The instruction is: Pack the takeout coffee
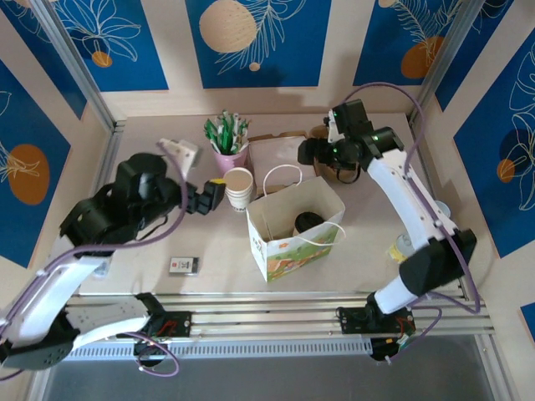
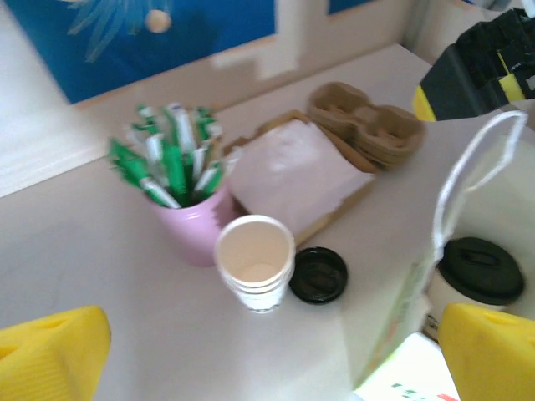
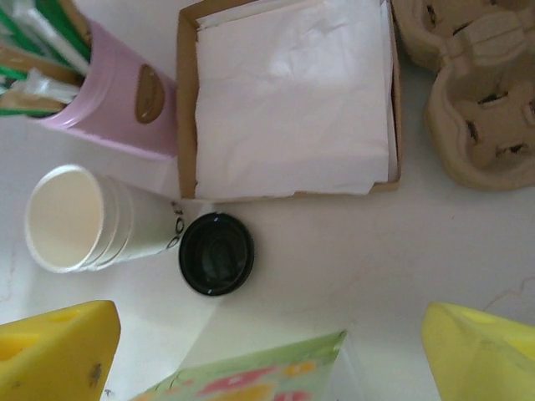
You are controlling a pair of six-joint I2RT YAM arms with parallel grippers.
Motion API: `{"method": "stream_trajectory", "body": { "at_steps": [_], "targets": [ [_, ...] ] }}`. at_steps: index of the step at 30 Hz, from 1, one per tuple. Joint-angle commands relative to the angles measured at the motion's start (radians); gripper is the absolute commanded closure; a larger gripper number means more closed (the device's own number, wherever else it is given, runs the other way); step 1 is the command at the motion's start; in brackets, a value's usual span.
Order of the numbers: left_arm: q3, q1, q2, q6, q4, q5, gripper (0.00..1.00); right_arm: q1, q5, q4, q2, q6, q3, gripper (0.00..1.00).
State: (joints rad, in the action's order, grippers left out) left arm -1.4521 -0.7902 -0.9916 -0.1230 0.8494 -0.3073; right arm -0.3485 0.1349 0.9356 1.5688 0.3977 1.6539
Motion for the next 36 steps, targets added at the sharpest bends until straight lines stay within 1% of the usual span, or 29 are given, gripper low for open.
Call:
{"method": "stream_trajectory", "body": {
  "at_steps": [1,6,10,12,16,20,23,26,30,36],
  "targets": [
    [0.148,0.04,0.079,0.021,-0.113,-0.097,0.0,-0.003,0.033,0.018,0.113,-0.032,0.112,0.07],
    [0.344,0.075,0.249,0.011,-0.205,-0.263,0.0,-0.002,0.032,0.054,0.288,-0.055,0.265,0.07],
    [0.47,0.082,0.379,-0.02,-0.24,-0.374,0.0,-0.012,0.042,0.139,0.456,-0.092,0.464,0.08],
    [0.518,0.083,0.426,-0.05,-0.237,-0.404,0.0,-0.013,0.047,0.18,0.536,-0.111,0.557,0.08],
    [0.565,0.085,0.471,-0.046,-0.219,-0.453,0.0,-0.011,0.05,0.248,0.686,-0.148,0.736,0.08],
    [0.59,0.085,0.476,-0.053,-0.222,-0.434,0.0,-0.012,0.029,0.282,0.801,-0.169,0.868,0.08],
    [0.592,0.087,0.465,-0.051,-0.227,-0.428,0.0,-0.029,0.003,0.265,0.855,-0.2,0.911,0.08],
    [0.599,0.094,0.467,-0.051,-0.23,-0.402,0.0,-0.042,-0.047,0.23,0.895,-0.22,0.917,0.08],
    [0.602,0.099,0.473,-0.055,-0.228,-0.4,0.0,-0.056,-0.053,0.201,0.939,-0.262,0.928,0.06],
    [0.613,0.1,0.485,-0.053,-0.236,-0.396,0.0,-0.055,-0.039,0.158,0.992,-0.28,0.915,0.05]
  ]
}}
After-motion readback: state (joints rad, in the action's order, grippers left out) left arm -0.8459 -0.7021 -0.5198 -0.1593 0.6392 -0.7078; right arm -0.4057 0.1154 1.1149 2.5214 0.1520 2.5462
